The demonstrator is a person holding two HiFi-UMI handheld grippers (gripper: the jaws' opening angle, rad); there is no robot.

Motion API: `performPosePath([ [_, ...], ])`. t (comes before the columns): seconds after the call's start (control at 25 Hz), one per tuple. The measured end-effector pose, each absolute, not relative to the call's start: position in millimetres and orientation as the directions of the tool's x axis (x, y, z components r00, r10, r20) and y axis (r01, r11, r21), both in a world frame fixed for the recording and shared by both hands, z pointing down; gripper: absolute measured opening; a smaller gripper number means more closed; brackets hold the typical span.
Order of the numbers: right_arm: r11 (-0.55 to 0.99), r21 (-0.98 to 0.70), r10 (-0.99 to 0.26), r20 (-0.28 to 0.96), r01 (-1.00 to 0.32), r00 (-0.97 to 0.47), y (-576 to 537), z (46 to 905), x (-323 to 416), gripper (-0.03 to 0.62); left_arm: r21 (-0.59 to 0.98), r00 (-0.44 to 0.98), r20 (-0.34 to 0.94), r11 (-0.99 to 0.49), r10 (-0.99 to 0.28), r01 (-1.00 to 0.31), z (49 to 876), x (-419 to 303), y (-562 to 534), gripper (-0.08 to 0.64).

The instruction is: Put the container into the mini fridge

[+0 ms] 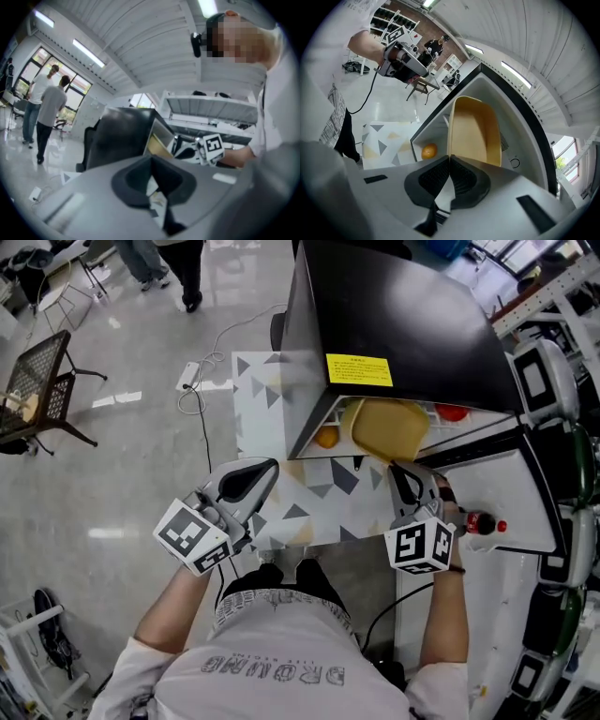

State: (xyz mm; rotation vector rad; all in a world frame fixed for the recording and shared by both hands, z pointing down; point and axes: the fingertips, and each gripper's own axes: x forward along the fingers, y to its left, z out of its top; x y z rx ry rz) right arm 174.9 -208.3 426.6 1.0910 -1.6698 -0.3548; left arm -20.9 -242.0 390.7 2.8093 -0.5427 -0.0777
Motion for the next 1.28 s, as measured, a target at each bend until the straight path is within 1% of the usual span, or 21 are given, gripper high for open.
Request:
performPosePath([
  [0.68, 0.658, 0.692, -0.741, 0.664, -0.298, -0.095, -270.5, 415.6, 197.6, 0.006, 0.29, 0.871, 0.009, -0.832, -0.492, -0.473, 390.5, 3.8, -255.9, 0.005],
  [0.88, 0.696, 0.676, -0.711, 0.697, -0.242, -0.097, -285.3, 422.2, 202.9, 0.006, 0.289, 0.855, 0.011, -0.817, -0.518, -0.499, 389.2, 8.6, -257.9, 0.005],
  [1.28, 0.74, 0.646, -0.67, 0.734, -0.188, -0.112, -297.9, 426.4, 206.6, 0.008, 0.294, 0.83, 0.006, -0.792, -0.557, -0.534, 389.9, 13.5, -261.0, 0.005],
])
